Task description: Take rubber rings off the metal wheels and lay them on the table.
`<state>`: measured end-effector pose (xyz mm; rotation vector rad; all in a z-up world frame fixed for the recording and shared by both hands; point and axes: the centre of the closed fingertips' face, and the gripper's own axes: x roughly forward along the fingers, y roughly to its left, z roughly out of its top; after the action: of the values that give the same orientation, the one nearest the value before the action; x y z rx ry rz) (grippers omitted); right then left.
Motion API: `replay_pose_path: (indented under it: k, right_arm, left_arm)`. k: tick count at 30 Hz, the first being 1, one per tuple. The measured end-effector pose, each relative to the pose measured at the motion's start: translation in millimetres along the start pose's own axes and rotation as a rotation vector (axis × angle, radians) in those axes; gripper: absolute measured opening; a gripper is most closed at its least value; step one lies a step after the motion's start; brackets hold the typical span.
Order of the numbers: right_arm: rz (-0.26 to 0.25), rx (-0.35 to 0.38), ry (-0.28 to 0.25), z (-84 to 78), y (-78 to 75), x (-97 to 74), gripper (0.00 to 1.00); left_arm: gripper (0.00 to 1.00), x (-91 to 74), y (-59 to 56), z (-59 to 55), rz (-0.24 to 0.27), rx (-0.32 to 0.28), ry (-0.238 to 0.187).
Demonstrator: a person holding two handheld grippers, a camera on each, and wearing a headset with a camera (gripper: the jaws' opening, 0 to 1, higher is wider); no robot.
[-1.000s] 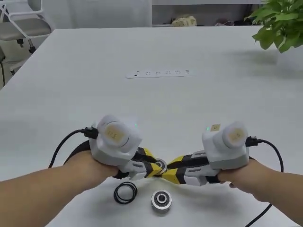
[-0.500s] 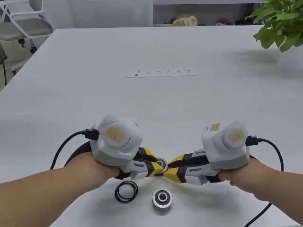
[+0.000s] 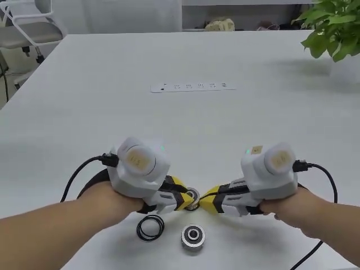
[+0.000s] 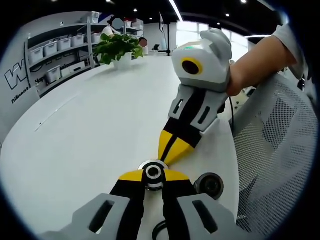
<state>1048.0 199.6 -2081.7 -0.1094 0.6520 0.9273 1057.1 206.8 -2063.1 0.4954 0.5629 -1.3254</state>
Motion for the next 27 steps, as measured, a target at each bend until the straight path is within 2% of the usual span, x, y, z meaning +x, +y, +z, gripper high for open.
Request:
replay_pose_path:
  k: [10, 17, 27]
  right_arm:
    - [-0.01, 0.093, -0.01, 0.1, -4.0, -1.6, 0.0]
    - [-0.023, 0.159, -0.049, 4.9, -9.9, -5.7, 0.0]
    - [-0.015, 0.236, -0.099, 13.2, -8.6, -8.0, 0.0]
  left_arm:
    - [0.07, -0.4, -0.6, 0.6, 0.015, 0.003, -0.003]
    - [0.07, -0.2, 0.2, 0.3, 0.017, 0.003, -0.011]
    - [0.07, -0.3, -0.4, 0.0, 0.027, 0.004, -0.006]
